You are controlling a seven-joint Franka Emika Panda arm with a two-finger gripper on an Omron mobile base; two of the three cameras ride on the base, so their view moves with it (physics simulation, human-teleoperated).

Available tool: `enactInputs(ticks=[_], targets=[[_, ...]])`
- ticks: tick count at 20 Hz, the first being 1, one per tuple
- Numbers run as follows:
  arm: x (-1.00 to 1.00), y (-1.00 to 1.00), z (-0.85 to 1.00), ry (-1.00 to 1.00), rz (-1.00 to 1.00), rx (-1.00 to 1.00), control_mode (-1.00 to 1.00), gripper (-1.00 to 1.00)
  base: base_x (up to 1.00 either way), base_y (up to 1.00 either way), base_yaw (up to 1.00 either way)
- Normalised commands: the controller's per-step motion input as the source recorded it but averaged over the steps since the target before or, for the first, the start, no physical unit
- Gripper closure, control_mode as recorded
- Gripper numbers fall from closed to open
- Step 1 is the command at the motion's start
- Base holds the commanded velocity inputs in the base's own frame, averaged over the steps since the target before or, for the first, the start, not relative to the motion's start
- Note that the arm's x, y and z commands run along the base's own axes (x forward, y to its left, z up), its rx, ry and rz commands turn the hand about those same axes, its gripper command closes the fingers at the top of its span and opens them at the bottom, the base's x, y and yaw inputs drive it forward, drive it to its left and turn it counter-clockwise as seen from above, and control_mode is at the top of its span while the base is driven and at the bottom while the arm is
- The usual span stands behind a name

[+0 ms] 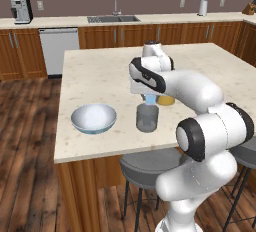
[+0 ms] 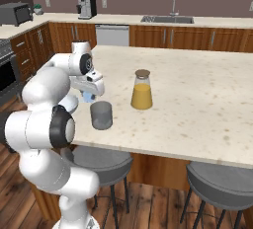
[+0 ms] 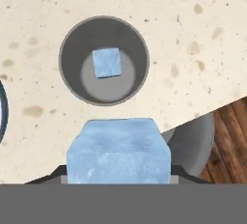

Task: There are two ice cubes in the ice bowl. Place both ice cubes in the glass cup.

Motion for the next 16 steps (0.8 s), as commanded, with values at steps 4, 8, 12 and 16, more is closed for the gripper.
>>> enactInputs(ticks=[4, 8, 12, 16], targets=[[0.1, -0.95, 0.0, 0.13, -0.04, 0.01, -1.0, 1.0, 0.0, 0.0, 0.0], [0.04, -0.21, -0.09, 0.01, -0.01, 0.05, -1.0, 1.0, 0.0, 0.0, 0.0], [0.18, 0.32, -0.24, 0.0, -0.06, 0.08, -1.0, 1.0, 0.0, 0.0, 0.0], [0.24, 0.53, -0.24, 0.0, -0.05, 0.01, -1.0, 1.0, 0.0, 0.0, 0.0]])
